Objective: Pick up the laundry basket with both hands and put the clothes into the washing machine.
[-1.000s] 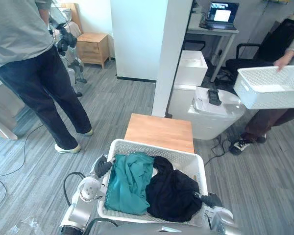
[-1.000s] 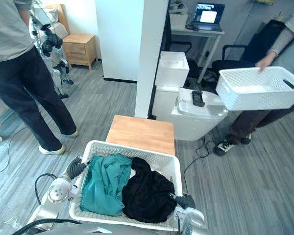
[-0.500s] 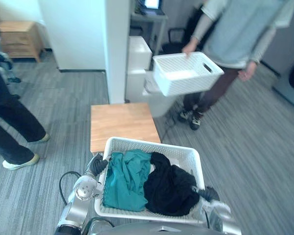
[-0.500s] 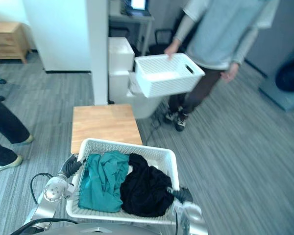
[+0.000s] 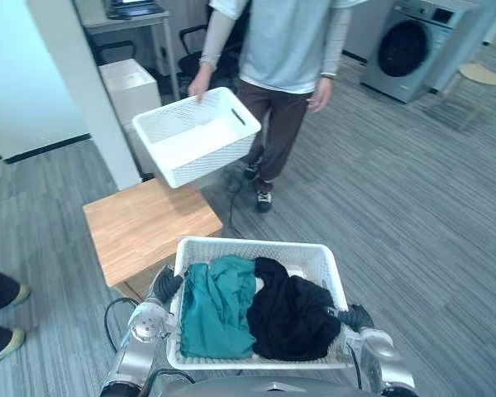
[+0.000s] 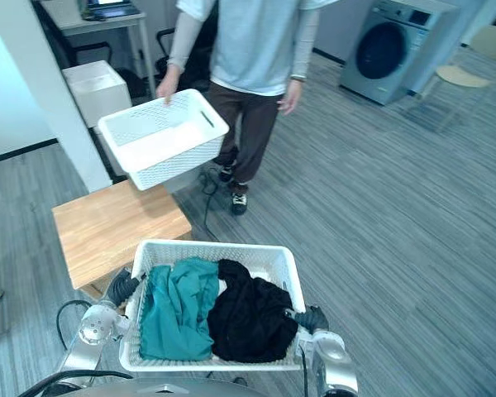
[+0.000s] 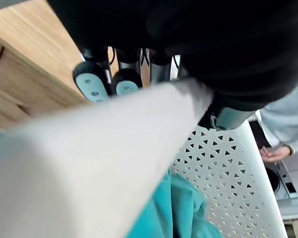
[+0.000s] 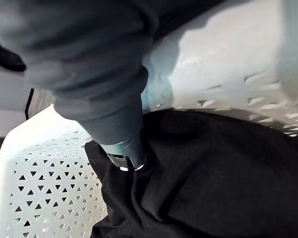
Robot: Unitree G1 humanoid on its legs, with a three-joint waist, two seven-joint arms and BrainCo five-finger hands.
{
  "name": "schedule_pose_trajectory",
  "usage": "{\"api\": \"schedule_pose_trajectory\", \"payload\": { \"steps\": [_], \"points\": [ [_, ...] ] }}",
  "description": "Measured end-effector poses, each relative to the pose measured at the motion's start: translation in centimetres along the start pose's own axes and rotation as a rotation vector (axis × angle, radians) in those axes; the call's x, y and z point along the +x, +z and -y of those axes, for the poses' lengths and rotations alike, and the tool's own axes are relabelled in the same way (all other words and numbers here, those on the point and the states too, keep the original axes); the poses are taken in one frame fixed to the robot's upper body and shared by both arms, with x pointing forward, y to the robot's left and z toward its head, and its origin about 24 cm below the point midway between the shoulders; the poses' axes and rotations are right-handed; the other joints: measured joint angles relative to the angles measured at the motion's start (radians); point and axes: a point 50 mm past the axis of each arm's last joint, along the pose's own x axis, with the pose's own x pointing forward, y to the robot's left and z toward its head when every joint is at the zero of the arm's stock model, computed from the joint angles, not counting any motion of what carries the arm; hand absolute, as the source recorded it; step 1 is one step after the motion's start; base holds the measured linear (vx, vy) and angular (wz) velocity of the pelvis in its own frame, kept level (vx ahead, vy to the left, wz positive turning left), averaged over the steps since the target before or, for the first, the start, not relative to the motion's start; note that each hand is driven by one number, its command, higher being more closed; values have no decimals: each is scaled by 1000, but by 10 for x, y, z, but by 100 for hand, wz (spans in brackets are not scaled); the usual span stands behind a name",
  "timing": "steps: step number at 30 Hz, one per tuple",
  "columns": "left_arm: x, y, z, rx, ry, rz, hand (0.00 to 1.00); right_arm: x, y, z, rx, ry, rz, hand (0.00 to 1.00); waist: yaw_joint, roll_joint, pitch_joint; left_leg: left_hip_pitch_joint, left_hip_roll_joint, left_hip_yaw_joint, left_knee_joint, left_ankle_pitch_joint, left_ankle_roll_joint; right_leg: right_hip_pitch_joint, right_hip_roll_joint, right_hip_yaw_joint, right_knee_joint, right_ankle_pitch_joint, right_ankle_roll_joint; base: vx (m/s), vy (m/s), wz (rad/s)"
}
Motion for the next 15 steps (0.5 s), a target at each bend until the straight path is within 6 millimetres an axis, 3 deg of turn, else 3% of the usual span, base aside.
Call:
{"api": "schedule_pose_trajectory", "payload": {
  "steps": [3, 4, 6, 7, 8, 9, 10, 11, 12, 13, 14, 15],
  "points": [
    [-1, -8, 6, -13, -26, -32, 100, -9, -20, 3, 28, -20, -53, 100, -24, 0, 12, 15, 34, 43, 54, -3, -3, -19, 15, 61, 25, 2, -11, -122, -57, -74],
    [-1, -7, 6, -19, -24, -27, 100, -10, -22, 0, 42, -17, -51, 100, -32, 4, 29, 22, 66, 46, 103, -22, -19, -30, 32, 85, 47, -19, -22, -178, -131, -97],
    [0, -6, 3, -38, -12, -21, 100, -10, -16, 0, 39, -13, -19, 100, -43, 39, 53, 54, 154, 87, 175, -100, -55, -26, 92, 115, 70, -44, -49, -150, -114, -110],
    [0, -6, 0, -38, -2, -23, 100, -9, -15, -4, 46, -8, -15, 100, -43, 48, 59, 58, 195, 102, 245, -104, -52, -17, 118, 157, 65, -49, -57, -87, -120, -117],
    [1, -7, -2, -46, 9, -27, 100, -9, -16, -6, 53, -3, -15, 100, -45, 50, 76, 21, 253, 64, 383, -72, 63, 3, 142, 206, 29, -50, -72, -92, -242, -147],
    [3, -3, -1, -69, 10, -13, 100, -9, -10, -4, 53, -11, 7, 100, -33, 70, 85, -63, 321, -66, 501, -28, 146, -2, 182, 221, 94, -81, -98, -63, -197, -141],
    [3, -1, -1, -81, 19, -1, 100, -8, -4, -3, 61, -17, 35, 100, -27, 78, 104, -93, 322, -149, 568, -7, 153, -48, 188, 214, 242, -121, -106, 6, -126, -138],
    [3, 3, -5, -103, 43, 15, 100, -10, 3, -7, 72, -12, 71, 100, -24, 62, 136, -126, 275, -308, 661, 50, 134, -61, 178, 248, 330, -155, -115, -66, 35, -135],
    [-1, -1, 1, -142, 42, -3, 100, -11, 5, -3, 59, -20, 78, 100, -28, 63, 136, -159, 170, -476, 655, -8, 54, -71, 189, 303, 332, -161, -128, -87, 39, -133],
    [-2, 0, 3, -154, 41, 2, 100, -11, 7, 0, 45, -23, 82, 100, -26, 68, 133, -160, 98, -548, 597, -54, 10, -78, 188, 330, 317, -160, -131, -80, 26, -145],
    [-1, 6, 10, -183, 33, 14, 100, -10, 13, 6, 20, -24, 100, 100, -16, 122, 117, -163, 28, -640, 383, -149, 3, -89, 243, 380, 259, -171, -136, 18, 76, -171],
    [-2, 13, 5, -190, 60, 51, 100, -8, 25, 5, 19, -18, 142, 100, 20, 145, 135, -160, 14, -658, 280, -178, -34, -172, 253, 332, 543, -220, -123, 39, 52, -186]
  ]
}}
